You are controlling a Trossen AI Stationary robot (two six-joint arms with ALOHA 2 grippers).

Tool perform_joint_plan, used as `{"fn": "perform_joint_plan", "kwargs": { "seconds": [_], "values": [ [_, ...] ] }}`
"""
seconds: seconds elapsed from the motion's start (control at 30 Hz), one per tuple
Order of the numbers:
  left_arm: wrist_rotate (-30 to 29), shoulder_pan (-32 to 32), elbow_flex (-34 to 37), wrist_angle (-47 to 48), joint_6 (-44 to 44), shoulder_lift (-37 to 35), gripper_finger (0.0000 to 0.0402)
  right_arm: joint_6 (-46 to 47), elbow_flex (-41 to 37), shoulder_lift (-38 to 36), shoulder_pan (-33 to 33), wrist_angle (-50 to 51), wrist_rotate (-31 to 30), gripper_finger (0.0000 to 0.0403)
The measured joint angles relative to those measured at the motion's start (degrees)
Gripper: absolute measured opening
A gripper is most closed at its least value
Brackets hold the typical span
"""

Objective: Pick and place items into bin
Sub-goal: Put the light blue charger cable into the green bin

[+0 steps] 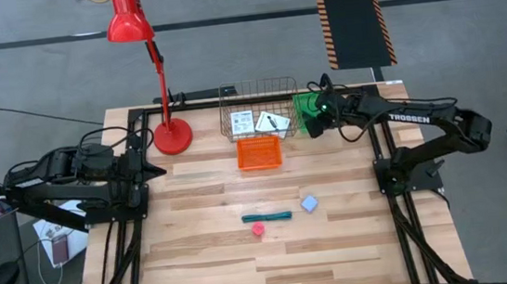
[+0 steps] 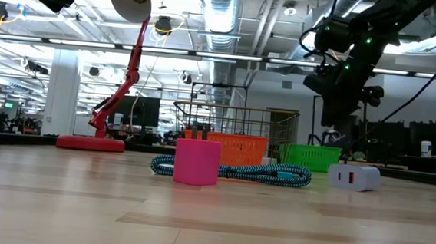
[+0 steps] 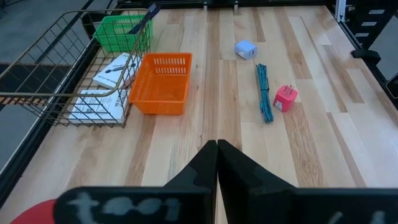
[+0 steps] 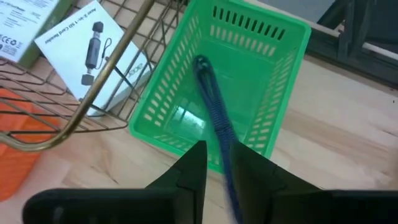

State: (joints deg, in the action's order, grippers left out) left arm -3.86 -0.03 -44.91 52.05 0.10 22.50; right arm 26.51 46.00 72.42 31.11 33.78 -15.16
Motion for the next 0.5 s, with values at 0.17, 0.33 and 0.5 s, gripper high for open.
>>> {"fn": "perform_joint_plan", "kwargs": {
  "seconds": [0.17,0.33,0.5],
  "values": [
    [0.0,0.0,0.0,0.0,-0.4,0.0,0.0,0.9,0.0,0.0,-0.4,0.0,0.5,0.0067],
    [0.0,0.0,0.0,0.0,-0.3,0.0,0.0,0.5,0.0,0.0,-4.6,0.0,2.1,0.0067],
    [0.0,0.0,0.0,0.0,-0.1,0.0,0.0,0.0,0.0,0.0,-12.1,0.0,2.0,0.0067]
  ]
}}
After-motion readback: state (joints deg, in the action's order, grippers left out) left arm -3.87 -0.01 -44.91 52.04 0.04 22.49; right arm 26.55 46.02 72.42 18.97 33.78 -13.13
